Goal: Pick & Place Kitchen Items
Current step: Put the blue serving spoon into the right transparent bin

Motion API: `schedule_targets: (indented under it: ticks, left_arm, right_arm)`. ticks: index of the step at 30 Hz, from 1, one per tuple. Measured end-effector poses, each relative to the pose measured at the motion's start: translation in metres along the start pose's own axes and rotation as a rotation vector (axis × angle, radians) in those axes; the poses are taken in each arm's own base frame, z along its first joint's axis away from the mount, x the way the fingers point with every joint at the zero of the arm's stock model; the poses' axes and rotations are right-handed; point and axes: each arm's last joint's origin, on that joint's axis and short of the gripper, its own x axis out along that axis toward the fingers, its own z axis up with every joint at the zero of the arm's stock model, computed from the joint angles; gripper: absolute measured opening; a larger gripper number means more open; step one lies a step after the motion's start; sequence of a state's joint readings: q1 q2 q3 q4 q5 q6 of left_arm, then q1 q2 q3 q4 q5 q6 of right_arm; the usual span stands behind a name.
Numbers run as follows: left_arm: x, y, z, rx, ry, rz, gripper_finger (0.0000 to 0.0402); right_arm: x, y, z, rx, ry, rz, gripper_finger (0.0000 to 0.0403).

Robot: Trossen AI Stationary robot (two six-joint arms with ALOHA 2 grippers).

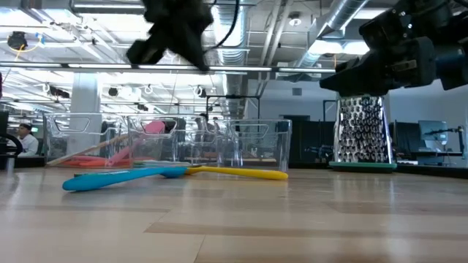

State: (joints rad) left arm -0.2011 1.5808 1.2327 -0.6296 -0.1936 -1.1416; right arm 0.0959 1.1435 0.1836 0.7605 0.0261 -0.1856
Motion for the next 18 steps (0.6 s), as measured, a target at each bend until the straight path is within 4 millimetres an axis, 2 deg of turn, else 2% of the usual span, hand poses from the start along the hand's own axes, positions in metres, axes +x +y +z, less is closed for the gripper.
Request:
schedule_targets:
  ticks: [5,12,18]
  left_arm:
    - [0.029,0.010,-0.016,-0.064,0.103,0.164,0.0000]
    - [0.069,0.017,-0.031,-0.128,0.263,0.256,0.0000]
    - [0.072,0.020,-0.026,-0.143,0.258,0.269,0.0000]
  right_arm:
    - [0.000,-0.001,0.000,-0.033,-0.002,-0.003,0.0000]
    - [0.000,-0.007,-0.003,-0.027,0.027,-0.032,0.0000]
    - [0.000,-0.012,-0.008,-0.020,0.067,-0.055,0.0000]
